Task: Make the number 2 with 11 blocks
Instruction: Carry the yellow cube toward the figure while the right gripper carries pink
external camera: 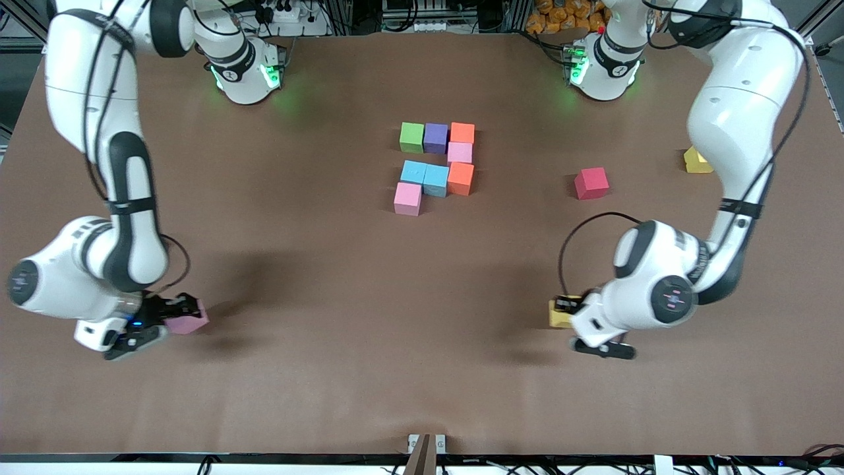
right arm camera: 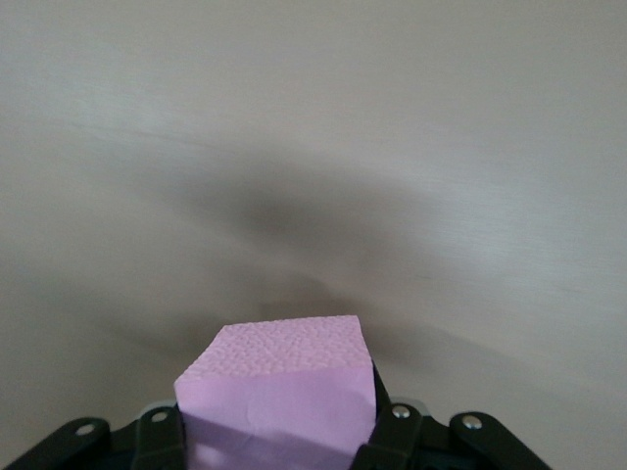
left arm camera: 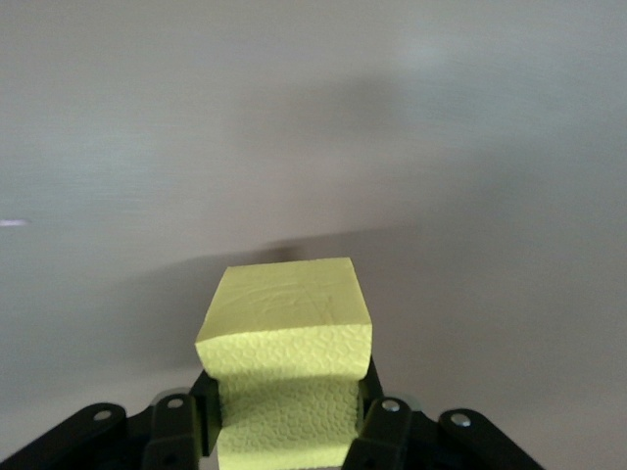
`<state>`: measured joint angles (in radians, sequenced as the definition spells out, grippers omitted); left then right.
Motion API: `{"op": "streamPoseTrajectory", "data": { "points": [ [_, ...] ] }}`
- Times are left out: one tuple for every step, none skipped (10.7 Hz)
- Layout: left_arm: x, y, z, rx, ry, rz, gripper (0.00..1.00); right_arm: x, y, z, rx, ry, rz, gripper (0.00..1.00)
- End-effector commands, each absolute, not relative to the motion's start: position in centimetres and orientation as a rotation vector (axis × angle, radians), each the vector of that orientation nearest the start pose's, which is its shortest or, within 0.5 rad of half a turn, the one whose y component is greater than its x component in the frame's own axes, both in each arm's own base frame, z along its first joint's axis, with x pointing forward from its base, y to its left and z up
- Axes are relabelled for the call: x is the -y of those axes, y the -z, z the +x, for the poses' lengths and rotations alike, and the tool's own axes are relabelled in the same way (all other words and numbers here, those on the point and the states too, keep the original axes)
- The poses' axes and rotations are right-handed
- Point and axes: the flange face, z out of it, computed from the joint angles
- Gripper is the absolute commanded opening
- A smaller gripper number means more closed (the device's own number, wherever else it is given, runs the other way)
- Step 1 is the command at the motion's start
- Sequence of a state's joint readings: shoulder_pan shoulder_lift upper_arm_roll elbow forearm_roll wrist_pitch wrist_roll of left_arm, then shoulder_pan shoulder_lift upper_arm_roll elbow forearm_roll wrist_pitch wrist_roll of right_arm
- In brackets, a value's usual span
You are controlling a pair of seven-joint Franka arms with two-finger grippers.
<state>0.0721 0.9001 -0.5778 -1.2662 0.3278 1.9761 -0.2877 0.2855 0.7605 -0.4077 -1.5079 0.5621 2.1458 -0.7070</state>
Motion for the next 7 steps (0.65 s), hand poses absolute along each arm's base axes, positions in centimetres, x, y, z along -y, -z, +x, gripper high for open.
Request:
{"op": "streamPoseTrajectory", "data": {
  "points": [
    [29.4,-26.8,68.2,-0.285,-0.175,-3.242,0.02,-0.3,-24.3,69.5,0.455,0.028,-2.905,0.29],
    [31.4,-27.0,67.5,-0.306,-0.165,-3.246,0.02,-0.6,-24.3,69.6,0.458,0.029,-2.905,0.29],
    [33.7,-27.0,66.4,-0.254,-0.185,-3.258,0.02,-0.6,-24.3,69.7,0.46,0.04,-2.908,0.29],
    [36.2,-26.9,65.2,-0.156,-0.189,-3.275,0.02,-0.6,-24.4,69.8,0.461,0.044,-2.909,0.29],
    [38.9,-27.1,63.9,-0.127,-0.17,-3.286,0.02,-0.7,-24.4,69.7,0.457,0.039,-2.909,0.29],
    [40.7,-26.9,62.9,-0.126,-0.169,-3.287,0.02,-0.8,-24.4,69.7,0.438,0.031,-2.908,0.29],
    [42.8,-26.9,61.7,-0.168,-0.155,-3.295,0.02,-1.4,-24.3,69.6,0.443,0.023,-2.906,0.29]
  ]
}}
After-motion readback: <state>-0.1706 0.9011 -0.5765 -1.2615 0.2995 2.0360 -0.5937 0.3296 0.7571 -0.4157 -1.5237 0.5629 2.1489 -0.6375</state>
